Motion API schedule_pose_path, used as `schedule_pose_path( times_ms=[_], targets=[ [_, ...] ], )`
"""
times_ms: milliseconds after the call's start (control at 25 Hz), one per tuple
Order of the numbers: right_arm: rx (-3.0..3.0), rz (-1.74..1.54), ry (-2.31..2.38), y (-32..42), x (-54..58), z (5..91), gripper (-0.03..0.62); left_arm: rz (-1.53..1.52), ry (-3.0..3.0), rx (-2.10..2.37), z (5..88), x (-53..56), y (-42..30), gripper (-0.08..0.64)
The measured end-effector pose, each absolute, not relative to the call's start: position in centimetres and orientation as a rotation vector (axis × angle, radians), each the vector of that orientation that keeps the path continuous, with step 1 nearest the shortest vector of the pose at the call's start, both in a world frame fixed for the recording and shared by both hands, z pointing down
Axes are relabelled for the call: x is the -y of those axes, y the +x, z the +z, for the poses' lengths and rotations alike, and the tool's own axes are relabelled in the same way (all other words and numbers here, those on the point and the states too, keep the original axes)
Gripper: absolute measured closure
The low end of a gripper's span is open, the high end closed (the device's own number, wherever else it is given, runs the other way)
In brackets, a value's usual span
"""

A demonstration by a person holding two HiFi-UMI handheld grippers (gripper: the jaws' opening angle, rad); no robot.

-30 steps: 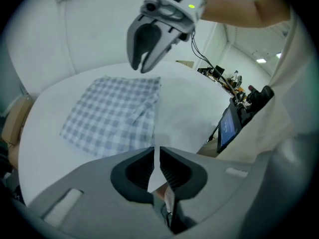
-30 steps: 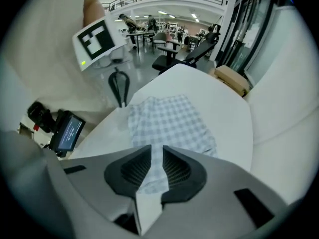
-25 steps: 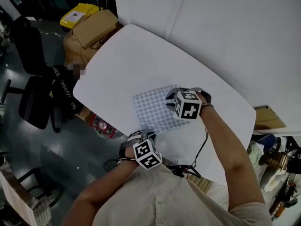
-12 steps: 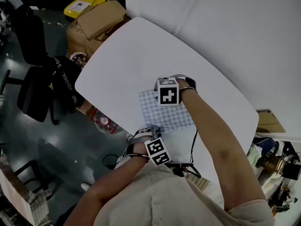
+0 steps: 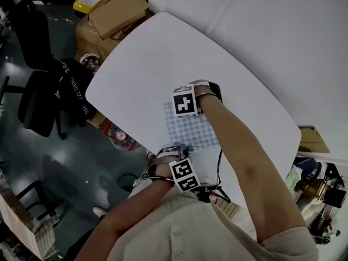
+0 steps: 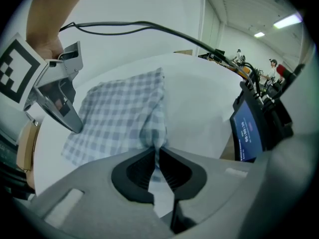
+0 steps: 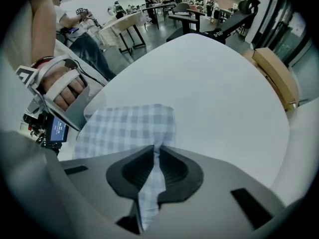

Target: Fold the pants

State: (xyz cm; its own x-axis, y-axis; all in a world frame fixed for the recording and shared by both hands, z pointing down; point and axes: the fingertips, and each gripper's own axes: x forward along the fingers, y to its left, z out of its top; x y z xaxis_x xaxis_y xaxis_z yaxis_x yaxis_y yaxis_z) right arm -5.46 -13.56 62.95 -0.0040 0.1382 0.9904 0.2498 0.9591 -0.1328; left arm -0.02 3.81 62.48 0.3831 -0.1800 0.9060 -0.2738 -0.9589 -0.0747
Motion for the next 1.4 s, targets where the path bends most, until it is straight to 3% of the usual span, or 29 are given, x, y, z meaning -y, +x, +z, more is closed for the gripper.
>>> schedule_pose_path(
  times_ms=[520, 720, 880, 1160, 1400],
  targets=[
    [1.639, -0.094, -0.248, -5.5, 14.6, 62.6, 0.551, 1.739, 2.701, 0.338, 61.5, -5.9, -0.8, 0.532],
    [1.794, 0.046, -0.084, -4.6, 15.7, 61.2, 0.446, 1.671, 2.663, 0.365, 60.9, -7.1, -2.5, 0.532],
    [1.853, 0.079, 0.057, -1.0, 16.9, 58.3, 0.443, 1.641, 2.530, 0.435, 60.6, -7.4, -4.8, 0.532],
    [1.889, 0.068, 0.141, 3.6, 11.7, 53.7, 0.445, 1.412, 2.487, 0.662, 56.5, -0.4, -4.8, 0.532],
    [1.818, 0.178, 0.220, 6.6, 4.5, 54.7, 0.445, 1.508, 2.694, 0.581, 54.4, 8.4, -1.8, 0.532]
  ],
)
